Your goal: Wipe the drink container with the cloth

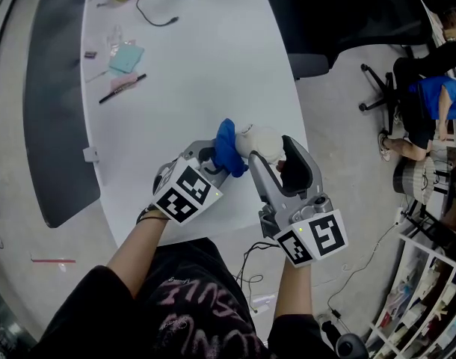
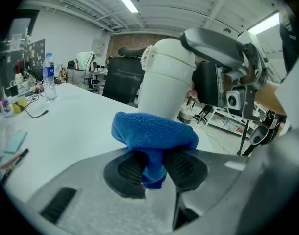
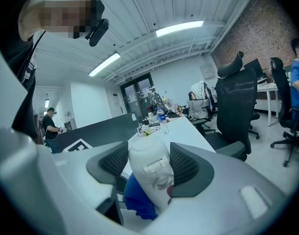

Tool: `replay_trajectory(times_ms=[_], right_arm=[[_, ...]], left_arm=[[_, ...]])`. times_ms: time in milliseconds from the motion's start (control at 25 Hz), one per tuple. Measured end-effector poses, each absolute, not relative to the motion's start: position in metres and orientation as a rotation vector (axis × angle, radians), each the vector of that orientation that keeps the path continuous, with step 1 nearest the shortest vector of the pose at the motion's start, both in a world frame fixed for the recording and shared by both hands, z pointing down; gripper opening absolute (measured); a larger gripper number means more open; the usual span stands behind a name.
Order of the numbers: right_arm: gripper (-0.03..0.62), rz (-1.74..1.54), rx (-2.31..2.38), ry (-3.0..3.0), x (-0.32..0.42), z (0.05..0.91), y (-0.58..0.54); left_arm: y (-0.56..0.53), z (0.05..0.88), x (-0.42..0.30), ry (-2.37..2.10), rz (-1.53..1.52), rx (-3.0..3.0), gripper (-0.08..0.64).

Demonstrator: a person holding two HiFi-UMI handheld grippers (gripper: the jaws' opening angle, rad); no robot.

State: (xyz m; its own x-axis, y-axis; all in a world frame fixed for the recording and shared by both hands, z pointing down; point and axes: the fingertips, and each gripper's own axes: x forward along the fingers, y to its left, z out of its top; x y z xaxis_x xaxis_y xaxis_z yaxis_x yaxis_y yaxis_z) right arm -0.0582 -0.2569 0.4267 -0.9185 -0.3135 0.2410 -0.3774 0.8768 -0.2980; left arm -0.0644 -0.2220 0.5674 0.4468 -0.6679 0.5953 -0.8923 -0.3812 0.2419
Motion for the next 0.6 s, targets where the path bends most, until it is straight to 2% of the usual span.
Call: replay_trajectory(times_ms=[600], right_arm=[[0.278, 0.514, 0.519, -2.875, -0.059, 0.425, -0.254]], left_arm=[[-0.217, 0.472, -0.068, -1.409, 0.454, 2.307, 0.102]])
